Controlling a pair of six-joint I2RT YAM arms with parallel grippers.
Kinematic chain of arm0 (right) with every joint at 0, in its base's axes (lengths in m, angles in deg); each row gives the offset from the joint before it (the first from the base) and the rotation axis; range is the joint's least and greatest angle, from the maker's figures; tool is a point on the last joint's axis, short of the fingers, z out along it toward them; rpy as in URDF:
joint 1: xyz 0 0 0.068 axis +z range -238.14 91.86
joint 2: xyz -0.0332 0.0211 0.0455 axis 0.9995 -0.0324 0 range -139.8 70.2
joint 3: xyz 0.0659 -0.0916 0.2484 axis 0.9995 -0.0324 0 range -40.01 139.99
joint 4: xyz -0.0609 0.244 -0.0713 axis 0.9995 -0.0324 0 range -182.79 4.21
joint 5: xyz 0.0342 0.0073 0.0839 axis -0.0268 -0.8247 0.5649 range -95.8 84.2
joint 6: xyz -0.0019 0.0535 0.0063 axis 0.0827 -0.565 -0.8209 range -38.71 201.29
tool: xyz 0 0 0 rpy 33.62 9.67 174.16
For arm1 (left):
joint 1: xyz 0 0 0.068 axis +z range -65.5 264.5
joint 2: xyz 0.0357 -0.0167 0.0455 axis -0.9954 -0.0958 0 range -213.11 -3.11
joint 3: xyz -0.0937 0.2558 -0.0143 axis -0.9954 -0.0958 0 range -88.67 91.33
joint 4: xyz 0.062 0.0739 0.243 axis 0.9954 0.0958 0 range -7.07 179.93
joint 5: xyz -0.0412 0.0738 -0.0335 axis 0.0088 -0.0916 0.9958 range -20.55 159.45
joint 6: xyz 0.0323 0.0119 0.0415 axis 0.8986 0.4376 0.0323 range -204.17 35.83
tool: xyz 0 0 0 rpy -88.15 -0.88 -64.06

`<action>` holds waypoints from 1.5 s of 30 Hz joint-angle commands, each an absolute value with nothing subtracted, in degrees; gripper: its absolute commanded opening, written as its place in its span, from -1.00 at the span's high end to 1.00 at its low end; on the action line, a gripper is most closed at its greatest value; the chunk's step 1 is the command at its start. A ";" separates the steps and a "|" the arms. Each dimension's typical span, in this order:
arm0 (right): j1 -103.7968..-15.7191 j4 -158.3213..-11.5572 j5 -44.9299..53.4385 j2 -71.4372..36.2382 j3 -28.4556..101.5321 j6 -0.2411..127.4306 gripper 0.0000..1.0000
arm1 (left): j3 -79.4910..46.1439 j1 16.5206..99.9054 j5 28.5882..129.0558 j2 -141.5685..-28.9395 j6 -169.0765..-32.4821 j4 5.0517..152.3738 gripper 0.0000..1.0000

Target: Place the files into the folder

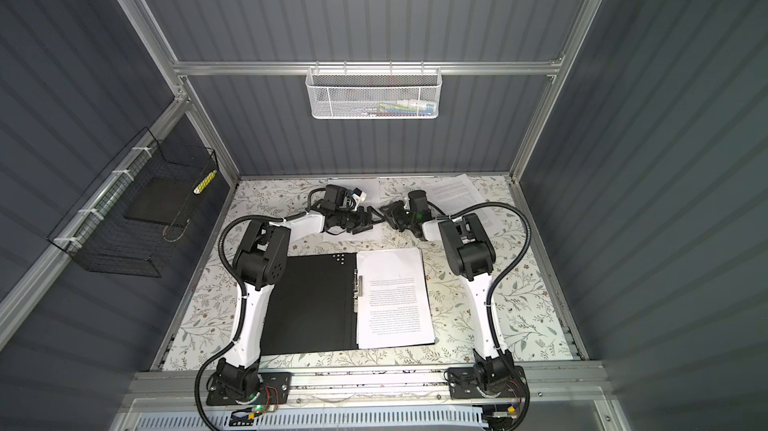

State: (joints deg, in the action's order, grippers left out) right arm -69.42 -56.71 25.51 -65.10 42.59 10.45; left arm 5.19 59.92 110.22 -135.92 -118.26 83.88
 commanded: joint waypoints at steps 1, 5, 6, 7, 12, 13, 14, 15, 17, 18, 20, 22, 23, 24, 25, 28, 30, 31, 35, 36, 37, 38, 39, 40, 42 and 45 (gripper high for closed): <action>-69.91 -56.18 26.76 -62.72 39.79 12.31 0.14 | 2.11 59.15 110.59 -133.67 -120.75 84.88 -0.69; -70.14 -58.45 27.16 -61.02 38.74 15.63 0.04 | 5.14 59.67 111.00 -131.07 -123.77 83.91 -0.70; -70.22 -59.45 27.16 -60.66 38.78 16.45 0.01 | 6.03 60.35 110.85 -130.57 -124.81 83.69 -0.70; -70.21 -60.69 27.25 -60.41 38.94 17.19 -0.01 | 6.36 61.08 110.73 -130.19 -125.96 82.84 -0.70; -70.21 -67.05 27.68 -60.05 40.41 21.15 -0.18 | 10.10 65.87 105.69 -130.50 -123.51 86.75 -0.72; -70.26 -67.92 27.77 -60.12 40.79 21.71 -0.20 | 10.87 66.69 105.01 -131.04 -122.71 87.55 -0.72; -70.28 -68.99 27.82 -60.05 41.12 22.34 -0.23 | 11.54 67.53 104.63 -131.75 -122.10 88.38 -0.72; -70.23 -70.61 27.69 -60.02 41.56 23.02 -0.26 | 12.33 68.33 104.53 -132.56 -121.69 88.83 -0.72; -70.08 -72.97 27.53 -59.97 42.33 24.51 -0.31 | 14.11 69.27 103.86 -134.19 -119.98 91.09 -0.72; -70.04 -73.92 27.42 -59.87 42.55 25.05 -0.33 | 14.94 69.53 103.65 -134.94 -119.03 92.11 -0.72; -69.88 -75.46 27.42 -59.90 43.03 25.98 -0.34 | 15.99 69.73 103.17 -136.15 -117.73 93.40 -0.72; -69.71 -77.02 27.25 -59.94 43.59 26.93 -0.36 | 16.86 69.96 102.36 -137.15 -116.67 94.73 -0.72; -69.53 -77.83 27.06 -59.96 43.86 27.51 -0.38 | 16.97 70.04 101.86 -137.57 -116.31 95.02 -0.72; -69.45 -78.91 26.76 -60.04 44.32 27.99 -0.39 | 17.17 70.15 101.75 -138.03 -116.02 95.20 -0.72; -69.34 -79.39 26.72 -60.04 44.57 28.33 -0.39 | 17.51 70.18 101.84 -138.55 -115.73 95.65 -0.72; -69.00 -80.79 26.64 -60.37 45.68 28.97 -0.40 | 18.79 70.34 101.63 -140.01 -114.61 97.57 -0.72; -68.73 -81.82 26.55 -60.76 46.71 29.40 -0.40 | 19.07 70.35 101.21 -140.54 -113.83 98.42 -0.72; -68.50 -82.23 26.55 -61.05 47.09 29.57 -0.40 | 19.08 70.35 101.02 -140.78 -113.63 98.69 -0.72; -67.63 -84.83 25.96 -62.11 49.46 30.21 -0.40 | 19.17 70.35 101.27 -141.69 -113.27 99.49 -0.72; -67.43 -85.49 25.64 -62.39 50.12 30.47 -0.40 | 19.10 70.35 101.35 -141.94 -113.29 99.58 -0.72; -67.26 -86.20 25.43 -62.62 50.69 30.74 -0.41 | 19.00 70.31 101.52 -142.21 -113.27 99.67 -0.72; -67.00 -86.84 25.40 -63.07 51.55 30.94 -0.42 | 18.86 70.20 101.74 -142.45 -113.40 99.61 -0.71; -66.75 -87.06 25.61 -63.49 52.27 30.85 -0.42 | 18.61 70.05 102.13 -142.67 -113.48 99.56 -0.71; -66.63 -87.30 25.79 -63.96 52.81 30.76 -0.42 | 18.26 69.95 102.25 -142.68 -113.63 99.30 -0.71; -66.54 -87.84 26.00 -65.07 54.21 30.63 -0.44 | 17.46 69.41 102.31 -142.51 -113.75 98.69 -0.71; -66.54 -87.20 26.02 -65.80 54.95 30.46 -0.49 | 16.97 69.04 102.39 -142.66 -114.10 98.31 -0.70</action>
State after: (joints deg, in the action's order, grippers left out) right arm -66.71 -84.10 26.45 -63.49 54.20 29.83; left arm 18.20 70.04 102.20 -140.41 -114.74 96.63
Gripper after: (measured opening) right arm 0.737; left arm 0.854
